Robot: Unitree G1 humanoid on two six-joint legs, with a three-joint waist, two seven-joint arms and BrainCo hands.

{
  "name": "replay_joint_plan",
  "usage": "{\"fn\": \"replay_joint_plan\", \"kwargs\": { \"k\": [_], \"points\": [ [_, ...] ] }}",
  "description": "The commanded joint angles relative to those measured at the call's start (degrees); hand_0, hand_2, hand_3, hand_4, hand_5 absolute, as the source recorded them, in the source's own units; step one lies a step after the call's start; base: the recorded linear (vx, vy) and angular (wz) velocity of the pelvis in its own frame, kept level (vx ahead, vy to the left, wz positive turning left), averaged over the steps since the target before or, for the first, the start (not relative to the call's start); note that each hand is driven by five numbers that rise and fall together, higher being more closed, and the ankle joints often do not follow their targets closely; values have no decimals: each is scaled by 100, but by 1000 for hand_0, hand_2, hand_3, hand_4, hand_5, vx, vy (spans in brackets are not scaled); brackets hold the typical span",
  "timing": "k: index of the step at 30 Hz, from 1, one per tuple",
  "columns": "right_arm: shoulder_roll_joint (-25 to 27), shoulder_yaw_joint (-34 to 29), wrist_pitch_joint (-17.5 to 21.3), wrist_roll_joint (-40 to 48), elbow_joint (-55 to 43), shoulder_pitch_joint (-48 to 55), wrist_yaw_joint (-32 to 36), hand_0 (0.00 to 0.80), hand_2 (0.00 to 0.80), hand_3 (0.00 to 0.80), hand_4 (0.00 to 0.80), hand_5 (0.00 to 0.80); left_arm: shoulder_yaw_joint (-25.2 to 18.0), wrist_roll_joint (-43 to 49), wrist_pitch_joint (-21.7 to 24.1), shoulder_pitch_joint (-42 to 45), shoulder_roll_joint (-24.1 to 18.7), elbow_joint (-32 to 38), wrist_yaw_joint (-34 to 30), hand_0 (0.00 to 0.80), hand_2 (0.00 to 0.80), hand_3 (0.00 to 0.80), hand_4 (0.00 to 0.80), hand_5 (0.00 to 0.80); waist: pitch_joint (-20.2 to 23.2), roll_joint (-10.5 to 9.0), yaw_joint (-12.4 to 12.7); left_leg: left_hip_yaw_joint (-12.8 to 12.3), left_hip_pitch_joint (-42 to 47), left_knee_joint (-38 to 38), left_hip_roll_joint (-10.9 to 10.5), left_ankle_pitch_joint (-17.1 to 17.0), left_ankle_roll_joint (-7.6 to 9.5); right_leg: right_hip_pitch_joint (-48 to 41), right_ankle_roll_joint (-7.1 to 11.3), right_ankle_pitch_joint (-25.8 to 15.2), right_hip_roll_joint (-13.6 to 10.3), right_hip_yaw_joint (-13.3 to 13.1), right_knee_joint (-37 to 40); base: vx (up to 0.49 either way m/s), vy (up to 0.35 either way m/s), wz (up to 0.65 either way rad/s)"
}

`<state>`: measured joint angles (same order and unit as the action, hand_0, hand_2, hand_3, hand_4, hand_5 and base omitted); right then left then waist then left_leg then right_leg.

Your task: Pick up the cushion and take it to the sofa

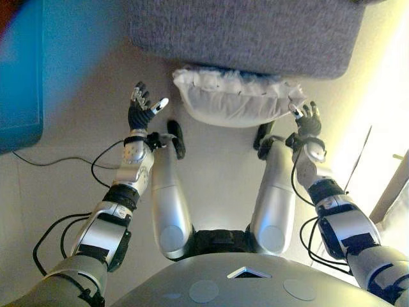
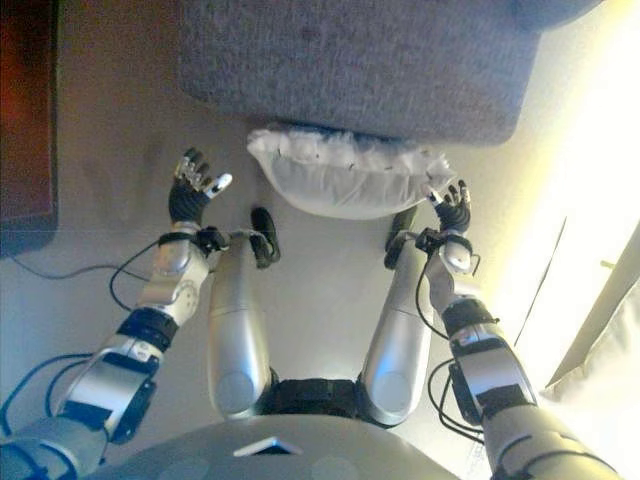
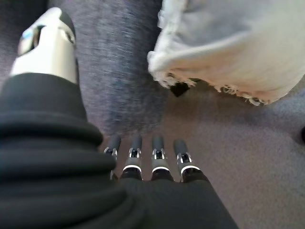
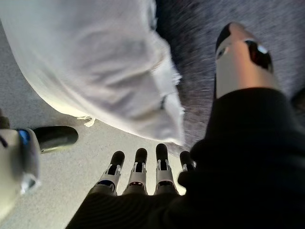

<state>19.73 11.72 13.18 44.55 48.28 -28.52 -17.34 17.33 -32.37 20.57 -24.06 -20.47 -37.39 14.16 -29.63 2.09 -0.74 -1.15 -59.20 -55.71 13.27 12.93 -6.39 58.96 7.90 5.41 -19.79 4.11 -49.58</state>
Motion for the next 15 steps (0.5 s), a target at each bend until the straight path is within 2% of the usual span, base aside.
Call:
{"fn": "replay_joint_plan", "kwargs": {
  "k": [1,5,8,15],
  "points": [
    [251,-87,-104,-19,-246,60,-109,0,0,0,0,0,162,-180,177,-18,-101,188,13,0,0,0,0,0,111,113,-7,304,-477,7,112,-94,-137,441,164,99,-139,-524,-580,-102,-23,0],
    [331,-92,-299,51,-72,-128,-207,0,0,0,0,0,158,-257,-117,-165,-133,117,-150,0,0,0,0,0,41,102,-26,391,-1084,-678,71,92,-65,1033,98,208,-71,-628,-1110,-74,-15,1],
    [371,-202,-397,333,238,-284,-2,0,0,0,0,0,177,-358,-241,-288,-144,-54,-285,0,0,0,0,0,6,109,-37,418,-1377,-1098,98,242,-13,1287,57,327,-67,-693,-1395,-18,1,-1],
    [528,26,-716,572,180,-547,1206,0,0,0,0,0,274,-616,-629,-527,-152,-132,-623,0,0,0,0,0,-13,124,-99,475,-1931,-1918,165,521,62,1774,3,615,-44,-888,-2049,-3,2,-2]
  ]
}}
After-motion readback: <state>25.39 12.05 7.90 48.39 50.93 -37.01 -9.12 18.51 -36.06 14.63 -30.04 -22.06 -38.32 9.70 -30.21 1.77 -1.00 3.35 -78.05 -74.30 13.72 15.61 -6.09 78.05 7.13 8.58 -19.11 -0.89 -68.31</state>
